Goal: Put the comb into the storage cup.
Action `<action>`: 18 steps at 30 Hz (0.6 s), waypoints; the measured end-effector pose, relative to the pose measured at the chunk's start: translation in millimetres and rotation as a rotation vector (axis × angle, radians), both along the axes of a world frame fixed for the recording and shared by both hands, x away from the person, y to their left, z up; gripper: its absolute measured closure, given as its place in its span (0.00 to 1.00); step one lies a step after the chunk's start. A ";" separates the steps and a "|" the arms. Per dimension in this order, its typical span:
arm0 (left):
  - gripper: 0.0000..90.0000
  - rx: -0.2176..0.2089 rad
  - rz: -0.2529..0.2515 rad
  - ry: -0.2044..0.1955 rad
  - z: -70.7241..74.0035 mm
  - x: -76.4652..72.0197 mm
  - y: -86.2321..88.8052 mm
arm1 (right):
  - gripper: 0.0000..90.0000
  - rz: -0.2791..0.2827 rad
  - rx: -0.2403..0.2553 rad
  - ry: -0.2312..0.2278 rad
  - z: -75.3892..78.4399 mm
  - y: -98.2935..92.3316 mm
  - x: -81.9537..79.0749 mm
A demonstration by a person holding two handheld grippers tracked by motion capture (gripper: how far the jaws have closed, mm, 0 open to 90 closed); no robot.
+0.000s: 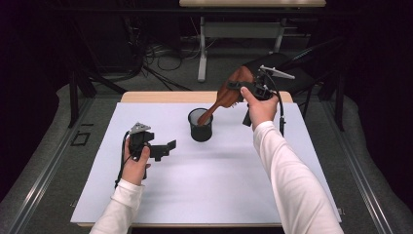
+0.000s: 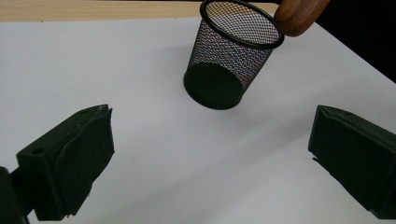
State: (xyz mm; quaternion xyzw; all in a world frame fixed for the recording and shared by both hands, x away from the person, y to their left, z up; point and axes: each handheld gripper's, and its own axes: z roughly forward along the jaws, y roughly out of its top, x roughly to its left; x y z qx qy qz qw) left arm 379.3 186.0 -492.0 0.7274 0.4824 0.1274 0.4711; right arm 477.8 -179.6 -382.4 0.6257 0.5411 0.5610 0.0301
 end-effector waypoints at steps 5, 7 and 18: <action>0.00 0.003 0.011 0.010 -2.0 1.5 1.9 | 0.52 -0.020 0.002 -0.010 -2.5 -0.7 4.1; 0.00 -0.003 0.013 0.011 -2.9 2.1 2.4 | 0.52 -0.029 0.006 -0.011 -3.1 -0.6 5.8; 0.00 -0.003 0.009 0.018 -5.4 3.4 1.0 | 0.52 -0.056 -0.022 -0.025 -9.8 4.6 14.6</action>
